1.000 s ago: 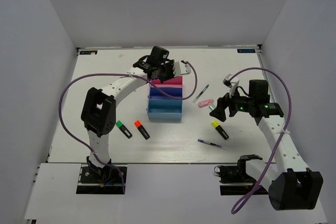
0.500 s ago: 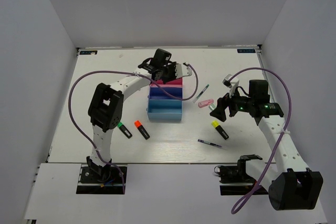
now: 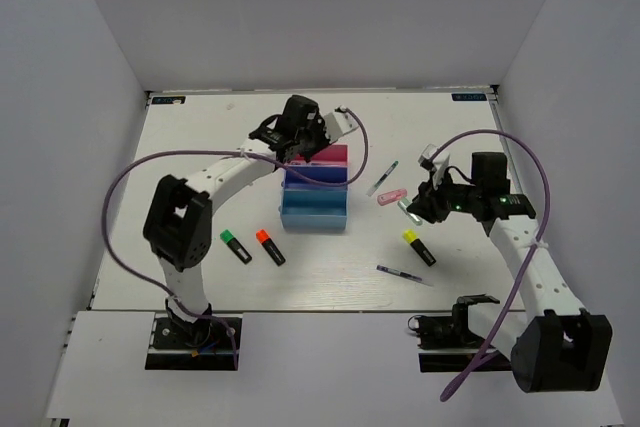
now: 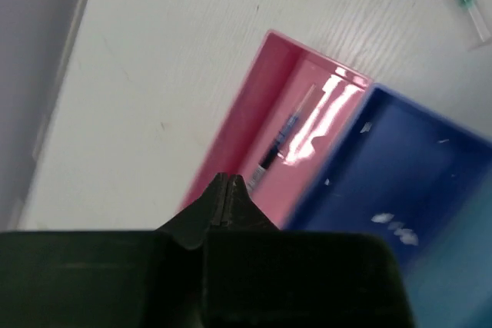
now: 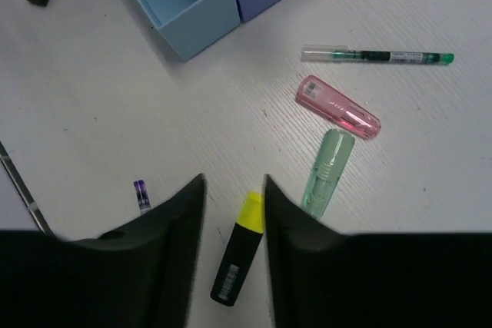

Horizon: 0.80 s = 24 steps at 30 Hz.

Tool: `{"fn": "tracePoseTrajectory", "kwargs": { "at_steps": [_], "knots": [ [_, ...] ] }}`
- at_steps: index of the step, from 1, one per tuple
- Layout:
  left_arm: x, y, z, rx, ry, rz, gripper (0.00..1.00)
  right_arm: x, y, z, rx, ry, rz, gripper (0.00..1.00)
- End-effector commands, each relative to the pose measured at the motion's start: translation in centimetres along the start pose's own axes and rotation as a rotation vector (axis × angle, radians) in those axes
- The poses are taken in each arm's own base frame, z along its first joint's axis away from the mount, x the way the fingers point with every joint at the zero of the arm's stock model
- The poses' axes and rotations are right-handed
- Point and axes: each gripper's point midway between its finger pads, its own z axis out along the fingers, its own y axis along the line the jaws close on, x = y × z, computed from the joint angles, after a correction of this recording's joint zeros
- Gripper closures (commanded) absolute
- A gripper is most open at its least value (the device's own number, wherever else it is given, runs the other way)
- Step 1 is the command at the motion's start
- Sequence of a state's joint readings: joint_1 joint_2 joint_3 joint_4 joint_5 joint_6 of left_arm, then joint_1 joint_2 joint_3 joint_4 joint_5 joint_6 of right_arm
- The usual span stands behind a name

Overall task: Sort the stationery into containers
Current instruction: Pick up the pen from the center of the board.

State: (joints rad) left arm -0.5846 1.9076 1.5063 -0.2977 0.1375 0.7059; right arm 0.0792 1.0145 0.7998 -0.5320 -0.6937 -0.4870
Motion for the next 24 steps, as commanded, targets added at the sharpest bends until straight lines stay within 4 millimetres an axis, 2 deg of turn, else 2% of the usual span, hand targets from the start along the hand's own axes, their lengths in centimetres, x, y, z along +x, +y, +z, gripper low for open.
{"fn": "tracePoseTrajectory", "kwargs": {
  "at_steps": [1,2,3,4,5,6,7,8,9,10,11,12,13,14,15,16,18,19,20,22,24],
  "knots": [
    [-5.2,3.2,-10.2,-0.265,-0.049,-0.376,1.00,0.9,-0.3,1.7,-0.117,-0.042,-0.337,0.67],
    [-2.7,2.4,-11.7,-0.296,0.072,-0.440,0.98,0.8,-1.1,2.2,-0.118,-0.054,-0.516,0.69],
    [0.5,1.1,-13.0,-0.317,0.206,-0.489,0.87,1.8,-2.6,3.4,-0.135,-0.020,-0.616,0.69],
    [1.1,0.7,-16.3,-0.405,0.210,-0.688,0.48,1.8,-3.5,3.7,-0.130,0.000,-0.665,0.65],
    [4.1,-0.7,-16.9,-0.423,0.282,-0.743,0.30,2.7,-3.2,3.7,-0.193,0.038,-0.708,0.57],
    [7.2,-3.6,-17.0,-0.407,0.359,-0.808,0.19,0.8,-5.5,4.7,-0.229,0.045,-0.828,0.47],
    [7.9,-3.7,-18.8,-0.434,0.330,-0.853,0.10,0.8,-6.1,4.9,-0.260,0.067,-0.856,0.41],
    [12.2,-6.9,-19.6,-0.438,0.402,-0.919,0.07,1.8,-5.3,4.6,-0.357,0.093,-0.910,0.40],
    [12.5,-7.0,-20.8,-0.455,0.356,-0.948,0.03,1.5,-6.9,6.0,-0.400,0.100,-0.904,0.37],
    [13.6,-6.8,-21.1,-0.474,0.337,-1.000,0.03,0.0,-7.6,6.1,-0.415,0.095,-0.936,0.37],
    [16.3,-9.0,-21.5,-0.469,0.377,-1.028,0.03,0.1,-8.9,7.3,-0.459,0.097,-0.988,0.37],
    [16.2,-9.1,-21.9,-0.466,0.335,-1.053,0.03,0.0,-9.5,7.7,-0.467,0.105,-1.001,0.36],
    [17.5,-9.1,-22.4,-0.481,0.348,-1.098,0.03,-1.2,-10.5,8.0,-0.449,0.108,-1.032,0.36],
    [18.4,-10.2,-22.6,-0.465,0.350,-1.119,0.05,-2.4,-11.4,8.6,-0.432,0.110,-1.070,0.36],
    [18.8,-10.5,-22.6,-0.459,0.357,-1.132,0.05,-1.0,-12.3,9.9,-0.459,0.129,-1.034,0.36],
    [19.1,-10.4,-22.8,-0.455,0.354,-1.160,0.07,-2.8,-13.3,10.3,-0.433,0.120,-1.081,0.36],
    [19.1,-10.5,-23.1,-0.446,0.350,-1.170,0.08,-0.6,-13.1,12.2,-0.516,0.156,-1.062,0.37],
    [19.1,-10.7,-23.1,-0.436,0.348,-1.174,0.08,-0.1,-14.0,12.6,-0.527,0.167,-1.076,0.39],
    [19.0,-10.4,-23.2,-0.441,0.336,-1.178,0.08,0.2,-14.0,12.7,-0.551,0.191,-1.086,0.39],
    [19.3,-11.0,-23.1,-0.434,0.331,-1.192,0.08,1.4,-14.3,14.2,-0.573,0.202,-1.083,0.42],
    [19.4,-11.0,-23.0,-0.430,0.316,-1.217,0.08,1.0,-14.5,15.1,-0.577,0.209,-1.104,0.46]
  ]
}}
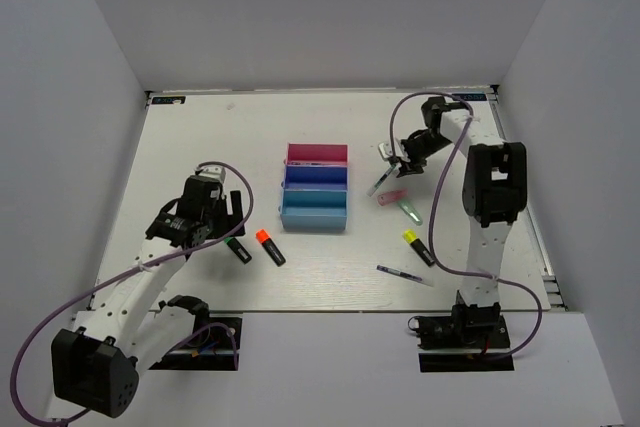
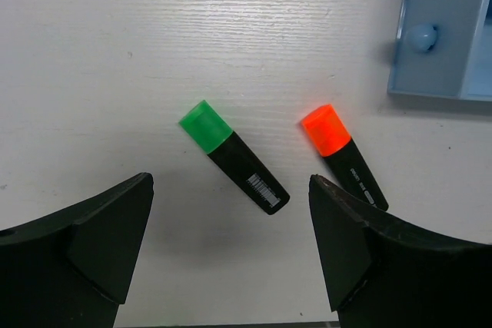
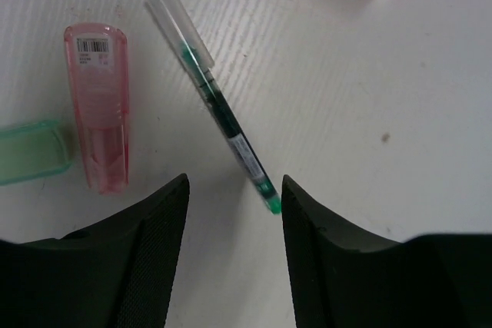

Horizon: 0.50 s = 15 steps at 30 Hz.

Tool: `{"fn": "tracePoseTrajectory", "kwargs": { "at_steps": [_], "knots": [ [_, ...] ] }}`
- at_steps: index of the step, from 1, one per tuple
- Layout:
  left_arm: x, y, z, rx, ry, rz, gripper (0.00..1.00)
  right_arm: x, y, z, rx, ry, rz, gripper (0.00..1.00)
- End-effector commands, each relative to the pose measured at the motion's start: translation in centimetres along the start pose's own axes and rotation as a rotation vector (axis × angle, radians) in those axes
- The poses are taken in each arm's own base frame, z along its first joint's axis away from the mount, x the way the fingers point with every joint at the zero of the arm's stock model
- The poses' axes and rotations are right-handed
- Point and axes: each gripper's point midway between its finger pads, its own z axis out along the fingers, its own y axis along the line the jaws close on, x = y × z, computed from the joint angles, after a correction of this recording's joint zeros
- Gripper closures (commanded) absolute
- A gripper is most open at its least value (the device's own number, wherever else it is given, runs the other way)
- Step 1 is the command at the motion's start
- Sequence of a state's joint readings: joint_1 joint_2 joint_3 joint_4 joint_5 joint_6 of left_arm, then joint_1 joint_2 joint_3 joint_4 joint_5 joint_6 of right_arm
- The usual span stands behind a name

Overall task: Sort the stationery into containers
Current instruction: Pick up the pen from the center of the board.

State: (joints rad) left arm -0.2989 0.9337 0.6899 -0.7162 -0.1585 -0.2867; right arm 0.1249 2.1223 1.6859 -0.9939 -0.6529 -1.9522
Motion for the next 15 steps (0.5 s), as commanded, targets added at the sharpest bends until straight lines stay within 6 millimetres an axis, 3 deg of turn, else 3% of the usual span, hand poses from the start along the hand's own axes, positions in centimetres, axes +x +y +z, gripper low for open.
{"fn": "tracePoseTrajectory", "kwargs": {
  "at_steps": [1,5,8,12,13,15],
  "knots": [
    [0.1,-1.0,0.0,0.071,-0.015,-0.053,0.08,0.2,0.0,1.6,-0.074,-0.008,-0.095,0.47],
    [-0.1,-0.6,0.0,0.064,-0.012,-0.069,0.08,0.6,-1.9,2.1,-0.069,0.005,-0.107,0.48],
    [-0.1,-0.5,0.0,0.065,-0.014,-0.075,0.08,1.2,-2.1,2.9,-0.087,0.003,-0.091,0.48],
    [0.0,-0.2,0.1,0.053,-0.014,-0.076,0.08,1.9,-1.8,3.5,-0.143,0.014,-0.111,0.48],
    [0.0,-0.1,0.1,0.049,-0.011,-0.071,0.08,1.5,-1.2,3.1,-0.189,0.014,-0.109,0.48],
    [0.0,0.0,0.1,0.044,-0.016,-0.070,0.08,2.5,0.3,3.9,-0.270,0.015,-0.105,0.48]
  ]
}}
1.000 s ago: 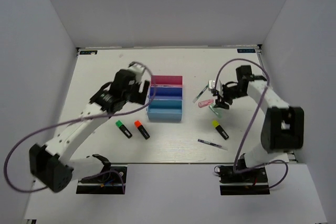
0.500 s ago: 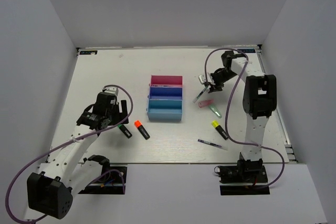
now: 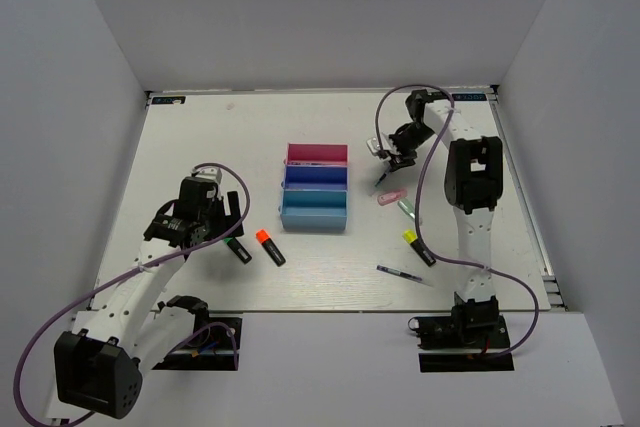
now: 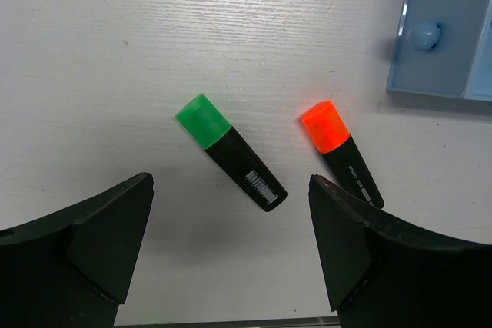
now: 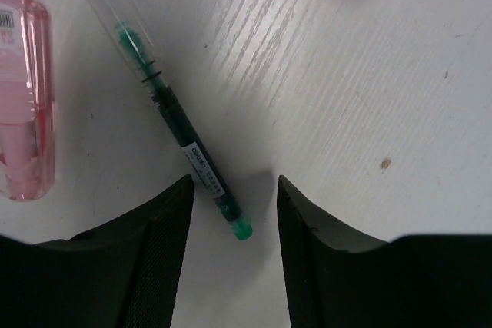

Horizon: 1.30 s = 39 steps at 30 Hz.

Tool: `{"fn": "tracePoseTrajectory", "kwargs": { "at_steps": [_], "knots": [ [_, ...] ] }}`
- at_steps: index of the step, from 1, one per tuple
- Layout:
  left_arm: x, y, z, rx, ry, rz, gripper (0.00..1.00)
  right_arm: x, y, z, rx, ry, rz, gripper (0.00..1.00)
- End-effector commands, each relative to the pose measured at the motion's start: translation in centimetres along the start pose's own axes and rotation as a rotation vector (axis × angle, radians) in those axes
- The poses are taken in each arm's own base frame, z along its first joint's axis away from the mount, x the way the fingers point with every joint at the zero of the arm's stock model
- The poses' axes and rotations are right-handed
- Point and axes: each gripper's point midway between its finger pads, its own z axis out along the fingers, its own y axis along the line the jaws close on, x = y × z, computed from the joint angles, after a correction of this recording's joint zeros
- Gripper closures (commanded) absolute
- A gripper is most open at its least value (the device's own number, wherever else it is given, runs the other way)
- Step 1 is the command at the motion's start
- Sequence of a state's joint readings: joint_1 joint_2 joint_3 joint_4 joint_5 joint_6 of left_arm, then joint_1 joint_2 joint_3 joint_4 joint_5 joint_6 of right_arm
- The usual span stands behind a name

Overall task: Sort the stationery into containers
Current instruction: Pick up the pen from the center of the board.

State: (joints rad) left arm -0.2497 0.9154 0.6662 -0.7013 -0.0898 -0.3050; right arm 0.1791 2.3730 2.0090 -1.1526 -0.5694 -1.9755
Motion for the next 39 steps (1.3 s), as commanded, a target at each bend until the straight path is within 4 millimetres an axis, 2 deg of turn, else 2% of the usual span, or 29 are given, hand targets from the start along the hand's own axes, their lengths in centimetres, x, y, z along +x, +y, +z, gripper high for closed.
{"fn": "tracePoseTrajectory", "kwargs": {
  "at_steps": [1,4,9,13,14,19,21,27,31,33,38,39],
  "knots": [
    [-0.4,0.0,-0.1,0.004,-0.023,-0.011,0.08,0.1,3.4,0.4,-0.227,-0.003,-0.115,0.48],
    [-0.4,0.2,-0.1,-0.003,-0.025,-0.004,0.08,0.8,5.3,1.0,-0.333,0.012,-0.129,0.48],
    [-0.5,0.3,-0.1,-0.009,-0.033,-0.004,0.08,1.1,5.9,1.5,-0.368,0.032,-0.143,0.50],
    [-0.4,0.4,-0.1,-0.009,-0.027,-0.002,0.08,1.1,7.5,1.3,-0.458,0.038,-0.131,0.52],
    [-0.5,0.4,-0.2,-0.009,-0.033,-0.001,0.08,1.1,8.4,1.0,-0.502,0.045,-0.119,0.53],
    [-0.5,0.3,-0.2,-0.003,-0.036,-0.003,0.08,0.7,10.5,0.9,-0.596,0.051,-0.067,0.65],
    [-0.5,0.1,-0.3,0.003,-0.039,-0.002,0.08,0.2,10.7,0.8,-0.606,0.041,-0.055,0.72],
    [-0.5,0.1,-0.3,0.010,-0.042,-0.006,0.08,-0.2,11.2,0.4,-0.599,0.047,-0.021,0.82],
    [-0.4,0.1,-0.3,0.008,-0.038,-0.006,0.08,-0.6,11.3,1.3,-0.539,0.051,0.043,0.94],
    [-0.5,0.1,-0.3,0.009,-0.042,-0.004,0.08,-1.1,10.7,1.1,-0.492,0.055,0.079,0.97],
    [-0.3,-0.2,-0.2,0.024,-0.038,-0.005,0.08,-4.1,10.5,0.5,-0.405,-0.021,0.171,1.00],
    [-0.4,-0.2,-0.2,0.028,-0.040,-0.006,0.08,-4.8,10.7,-0.6,-0.369,-0.019,0.192,1.00]
  ]
}}
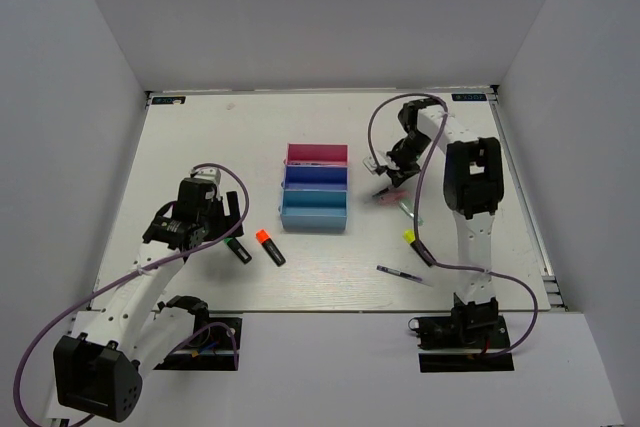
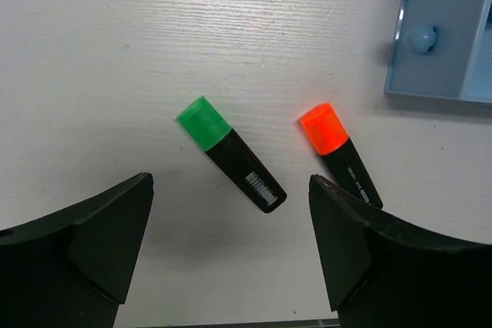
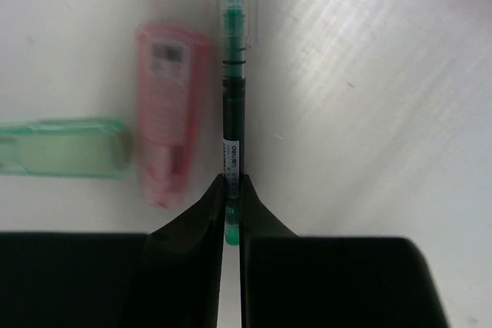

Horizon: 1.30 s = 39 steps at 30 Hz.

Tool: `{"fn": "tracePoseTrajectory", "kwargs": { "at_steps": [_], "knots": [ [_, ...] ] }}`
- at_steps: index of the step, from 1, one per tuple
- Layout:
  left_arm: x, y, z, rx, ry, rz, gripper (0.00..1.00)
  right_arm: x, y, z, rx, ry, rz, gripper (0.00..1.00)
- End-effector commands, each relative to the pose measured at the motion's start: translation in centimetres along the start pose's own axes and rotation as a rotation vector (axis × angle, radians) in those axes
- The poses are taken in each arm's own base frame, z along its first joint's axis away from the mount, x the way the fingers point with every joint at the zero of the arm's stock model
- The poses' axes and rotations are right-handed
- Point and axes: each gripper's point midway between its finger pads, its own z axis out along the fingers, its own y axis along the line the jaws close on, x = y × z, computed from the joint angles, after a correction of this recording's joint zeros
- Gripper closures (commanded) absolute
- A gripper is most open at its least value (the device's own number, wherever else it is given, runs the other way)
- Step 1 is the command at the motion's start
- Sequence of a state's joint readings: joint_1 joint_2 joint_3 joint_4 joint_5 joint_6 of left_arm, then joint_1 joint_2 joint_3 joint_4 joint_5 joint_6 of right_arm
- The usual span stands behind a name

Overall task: Sort the stationery into containers
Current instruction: Pick up the pen from the center of the board, then place the pen in the storage box.

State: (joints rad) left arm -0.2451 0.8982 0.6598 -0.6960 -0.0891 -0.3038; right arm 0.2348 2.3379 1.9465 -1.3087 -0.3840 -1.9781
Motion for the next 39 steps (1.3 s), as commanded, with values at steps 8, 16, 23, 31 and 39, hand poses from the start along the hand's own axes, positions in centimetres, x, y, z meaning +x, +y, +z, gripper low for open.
{"fn": "tracePoseTrajectory", "kwargs": {
  "at_steps": [8,16,23,31,39],
  "knots": [
    [-0.2,-0.6,0.1,0.043,-0.023,-0.004,0.08,-3.9,2.8,-1.6,0.144,-0.085,0.247,1.00],
    [0.2,-1.1,0.4,0.065,-0.009,-0.004,0.08,-4.5,0.3,-4.7,0.371,-0.049,0.294,1.00],
    [0.4,-1.2,0.6,0.075,0.009,-0.007,0.08,-8.6,-2.4,-9.5,0.564,-0.094,0.326,1.00],
    [0.5,-1.5,0.7,0.085,0.014,-0.011,0.09,-11.9,-8.0,-10.3,0.697,-0.047,0.306,1.00],
    [0.9,-1.4,0.9,0.080,0.032,-0.009,0.09,-14.7,-13.0,-9.0,0.744,-0.022,0.237,1.00]
  ]
}}
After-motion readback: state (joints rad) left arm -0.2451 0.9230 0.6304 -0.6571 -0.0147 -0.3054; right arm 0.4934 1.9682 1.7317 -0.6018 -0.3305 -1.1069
